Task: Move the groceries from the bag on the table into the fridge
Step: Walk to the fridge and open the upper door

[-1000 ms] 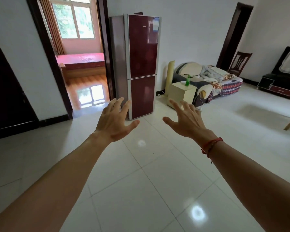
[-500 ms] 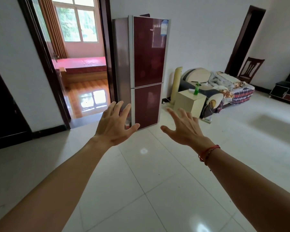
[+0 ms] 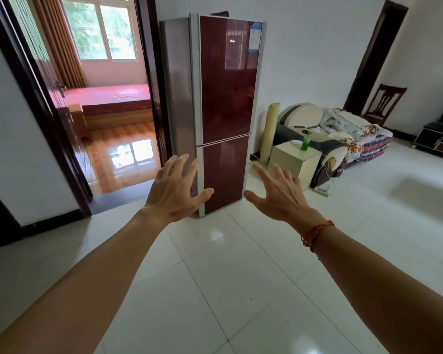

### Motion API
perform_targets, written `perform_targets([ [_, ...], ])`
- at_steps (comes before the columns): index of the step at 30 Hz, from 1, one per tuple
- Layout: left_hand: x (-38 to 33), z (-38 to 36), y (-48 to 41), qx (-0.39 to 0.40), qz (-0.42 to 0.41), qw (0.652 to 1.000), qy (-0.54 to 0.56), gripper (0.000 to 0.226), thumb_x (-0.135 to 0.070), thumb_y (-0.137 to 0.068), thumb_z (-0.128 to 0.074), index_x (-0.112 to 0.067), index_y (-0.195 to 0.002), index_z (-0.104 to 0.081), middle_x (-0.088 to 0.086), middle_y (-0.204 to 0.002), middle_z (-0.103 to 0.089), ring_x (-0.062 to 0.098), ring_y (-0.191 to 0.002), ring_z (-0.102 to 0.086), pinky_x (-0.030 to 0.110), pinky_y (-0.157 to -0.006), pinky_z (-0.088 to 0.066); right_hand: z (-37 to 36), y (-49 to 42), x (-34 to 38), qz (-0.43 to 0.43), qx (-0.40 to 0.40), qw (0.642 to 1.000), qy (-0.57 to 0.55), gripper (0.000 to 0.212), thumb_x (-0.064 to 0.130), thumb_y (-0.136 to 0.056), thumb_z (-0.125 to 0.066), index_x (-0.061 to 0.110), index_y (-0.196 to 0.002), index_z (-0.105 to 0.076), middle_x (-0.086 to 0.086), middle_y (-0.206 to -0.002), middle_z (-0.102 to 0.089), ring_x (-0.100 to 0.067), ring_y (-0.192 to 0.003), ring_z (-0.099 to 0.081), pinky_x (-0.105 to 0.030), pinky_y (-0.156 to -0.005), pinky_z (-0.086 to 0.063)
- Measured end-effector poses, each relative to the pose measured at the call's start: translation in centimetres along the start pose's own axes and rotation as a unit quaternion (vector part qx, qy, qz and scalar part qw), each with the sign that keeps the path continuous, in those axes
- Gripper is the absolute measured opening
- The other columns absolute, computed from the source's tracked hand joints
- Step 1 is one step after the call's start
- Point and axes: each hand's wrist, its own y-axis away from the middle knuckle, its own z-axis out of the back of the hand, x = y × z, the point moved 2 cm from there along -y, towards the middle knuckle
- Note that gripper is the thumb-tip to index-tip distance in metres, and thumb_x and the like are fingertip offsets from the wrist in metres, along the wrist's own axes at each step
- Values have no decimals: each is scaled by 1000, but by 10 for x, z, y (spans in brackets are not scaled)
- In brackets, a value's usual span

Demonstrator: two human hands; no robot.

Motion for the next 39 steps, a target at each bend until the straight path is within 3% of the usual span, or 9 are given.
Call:
perform_targets([
  [21, 102, -149, -331, 15, 13, 1000, -13, 94, -78, -80, -22, -20, -154, -26, 13, -159, -25, 33, -147, -21, 50, -117, -26, -102, -371, -76, 23, 13, 1000, -3, 82, 74, -91, -43, 39, -158, -12, -13, -160, -26, -35, -145, -30, -55, -115, -30],
  [39, 234, -268, -544, 12, 5, 1000, -11, 93, -77, -82, -21, -20, -154, -25, 14, -161, -22, 35, -149, -16, 51, -120, -22, -200, -622, -67, 15, 6, 1000, -2, 78, 71, -91, -44, 39, -157, -15, -11, -158, -29, -34, -142, -32, -52, -112, -31],
])
